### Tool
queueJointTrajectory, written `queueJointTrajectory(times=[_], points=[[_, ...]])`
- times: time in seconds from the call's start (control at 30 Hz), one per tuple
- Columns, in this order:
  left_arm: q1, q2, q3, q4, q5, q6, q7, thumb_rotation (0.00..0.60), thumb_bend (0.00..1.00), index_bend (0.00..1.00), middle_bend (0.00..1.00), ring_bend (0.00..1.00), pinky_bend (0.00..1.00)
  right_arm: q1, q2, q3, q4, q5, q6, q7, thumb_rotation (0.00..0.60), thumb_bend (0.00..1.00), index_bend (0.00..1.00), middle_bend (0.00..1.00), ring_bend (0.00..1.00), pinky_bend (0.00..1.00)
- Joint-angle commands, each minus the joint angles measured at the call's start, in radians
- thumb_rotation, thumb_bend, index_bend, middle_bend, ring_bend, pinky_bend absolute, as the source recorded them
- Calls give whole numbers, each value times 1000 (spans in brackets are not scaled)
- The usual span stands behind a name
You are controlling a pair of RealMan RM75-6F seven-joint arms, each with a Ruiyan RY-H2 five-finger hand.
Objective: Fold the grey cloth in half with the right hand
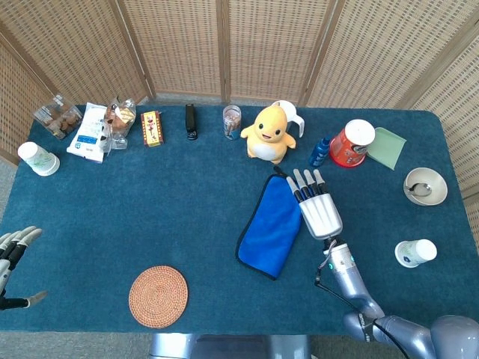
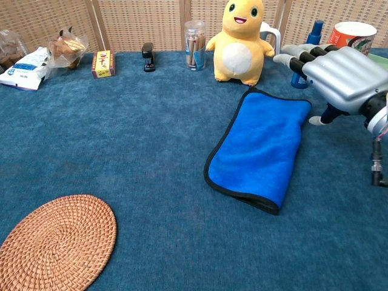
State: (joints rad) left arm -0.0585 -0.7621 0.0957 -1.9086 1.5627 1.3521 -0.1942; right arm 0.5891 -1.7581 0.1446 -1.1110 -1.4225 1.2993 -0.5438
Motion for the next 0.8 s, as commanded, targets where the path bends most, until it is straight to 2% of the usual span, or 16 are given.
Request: queueJointTrajectory(times=[0.03, 0.57, 0.8], points=[[0, 0, 0, 0, -2, -1, 1, 600, 122, 0, 0, 0, 0, 6, -12, 2, -2, -2, -8, -9, 600, 0, 0, 0, 0, 170], [-3, 0, -3, 3, -12, -5, -3, 600, 121, 0, 0, 0, 0, 5, -78, 2, 94, 11, -43, 0, 600, 0, 0, 0, 0, 169], [-3, -1, -3, 2, -13, -6, 0, 600, 121, 0, 0, 0, 0, 5, -68, 9, 83, -3, -24, 4, 600, 0, 0, 0, 0, 170]])
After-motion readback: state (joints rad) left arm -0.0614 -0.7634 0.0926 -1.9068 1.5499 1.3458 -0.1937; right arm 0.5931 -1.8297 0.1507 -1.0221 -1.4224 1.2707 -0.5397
